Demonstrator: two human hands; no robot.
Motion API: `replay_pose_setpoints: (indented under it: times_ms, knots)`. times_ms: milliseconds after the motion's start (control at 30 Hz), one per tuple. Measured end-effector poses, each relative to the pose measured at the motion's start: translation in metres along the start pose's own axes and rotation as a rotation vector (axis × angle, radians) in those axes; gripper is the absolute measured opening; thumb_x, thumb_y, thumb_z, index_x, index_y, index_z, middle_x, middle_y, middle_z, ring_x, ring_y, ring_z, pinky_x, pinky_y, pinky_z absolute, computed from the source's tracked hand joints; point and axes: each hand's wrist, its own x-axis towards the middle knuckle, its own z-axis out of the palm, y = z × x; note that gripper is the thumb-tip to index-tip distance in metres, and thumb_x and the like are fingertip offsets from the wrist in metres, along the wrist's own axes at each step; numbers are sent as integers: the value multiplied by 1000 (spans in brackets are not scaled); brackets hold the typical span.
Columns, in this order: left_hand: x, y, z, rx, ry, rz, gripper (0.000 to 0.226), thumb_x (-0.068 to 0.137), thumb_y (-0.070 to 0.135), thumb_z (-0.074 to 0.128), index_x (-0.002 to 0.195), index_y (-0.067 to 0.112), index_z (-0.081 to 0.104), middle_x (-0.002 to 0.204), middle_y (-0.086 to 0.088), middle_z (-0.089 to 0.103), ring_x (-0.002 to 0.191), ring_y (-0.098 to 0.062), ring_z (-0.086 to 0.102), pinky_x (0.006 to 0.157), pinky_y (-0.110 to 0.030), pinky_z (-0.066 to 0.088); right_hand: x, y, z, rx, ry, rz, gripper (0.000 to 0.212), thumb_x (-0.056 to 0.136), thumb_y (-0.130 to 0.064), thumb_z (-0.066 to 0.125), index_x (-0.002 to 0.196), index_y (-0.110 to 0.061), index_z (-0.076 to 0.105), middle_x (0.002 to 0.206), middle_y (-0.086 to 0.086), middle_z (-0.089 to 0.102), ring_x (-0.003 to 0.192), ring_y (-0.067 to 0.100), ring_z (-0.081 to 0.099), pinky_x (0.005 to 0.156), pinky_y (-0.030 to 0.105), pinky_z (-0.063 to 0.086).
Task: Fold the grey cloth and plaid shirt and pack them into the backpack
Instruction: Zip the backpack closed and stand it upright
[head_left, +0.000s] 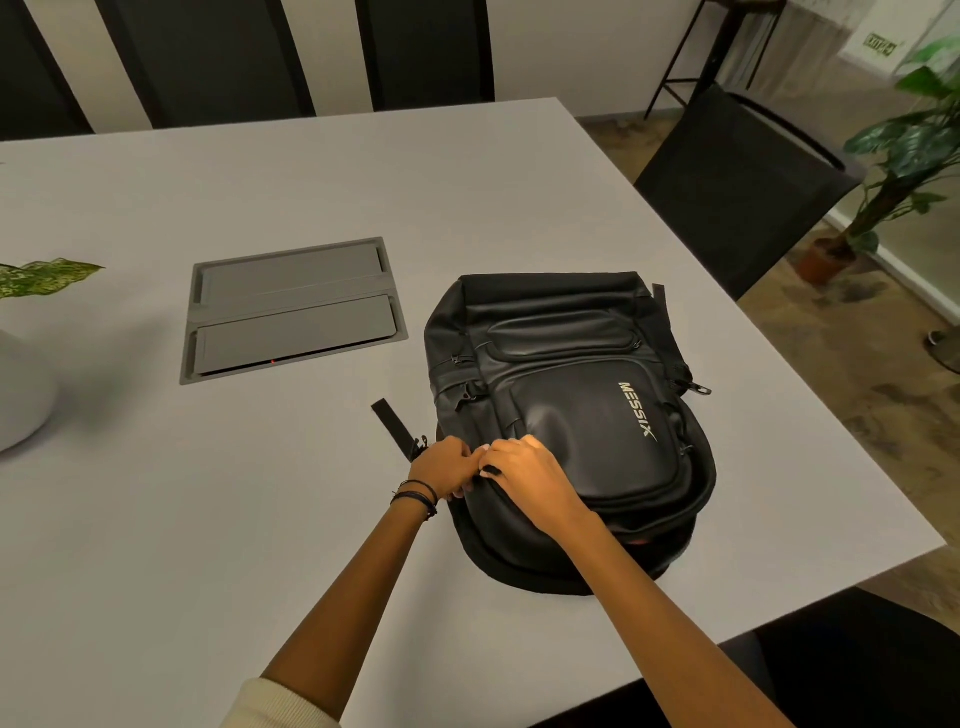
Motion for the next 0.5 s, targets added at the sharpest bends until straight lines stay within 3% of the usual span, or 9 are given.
replay_pose_setpoints:
  times_ms: [100, 200, 300, 367, 433, 500]
  knots:
    - [-2, 2, 2, -55, 47, 16, 36, 93, 30, 44, 61, 16, 46, 55, 1, 53, 52, -16, 53, 60, -25, 46, -6, 0, -4, -91, 60, -67, 7, 76, -10, 73, 82, -10, 69, 81, 8, 68, 77, 23, 65, 81, 32, 47]
    - [-4, 4, 3, -42, 106, 24, 35, 92, 27, 45, 58, 17, 44, 54, 0, 50, 60, -22, 54, 69, -34, 50, -9, -4, -8, -146, 127, -105, 29, 49, -15, 90, 61, -20, 65, 59, -4, 62, 54, 11, 60, 62, 23, 51]
    - [-7, 3, 4, -78, 147, 22, 35, 91, 25, 47, 57, 18, 44, 55, -1, 50, 63, -23, 54, 74, -37, 51, -11, -4, -10, -145, 83, -135, 9, 75, -7, 73, 82, -9, 68, 83, 9, 68, 80, 23, 65, 83, 33, 48]
    - [-8, 3, 4, -99, 172, 19, 35, 92, 24, 46, 57, 18, 44, 54, 0, 51, 61, -21, 54, 73, -35, 50, -11, -8, -14, -192, 22, -119, 9, 85, -7, 62, 93, -7, 66, 96, 11, 66, 93, 26, 60, 93, 36, 41]
    - [-8, 2, 5, -116, 178, 18, 34, 92, 23, 46, 58, 18, 44, 53, 1, 52, 54, -16, 52, 70, -32, 49, -17, -10, -15, -214, 72, -182, 19, 64, -12, 83, 72, -18, 67, 73, -1, 65, 70, 14, 61, 74, 27, 49]
    - [-8, 2, 7, -134, 167, 7, 32, 92, 23, 46, 61, 17, 44, 54, 2, 54, 50, -11, 52, 65, -29, 49, -23, -9, -10, -258, 52, -197, 32, 46, -18, 91, 58, -26, 62, 58, -9, 58, 54, 7, 54, 57, 20, 47]
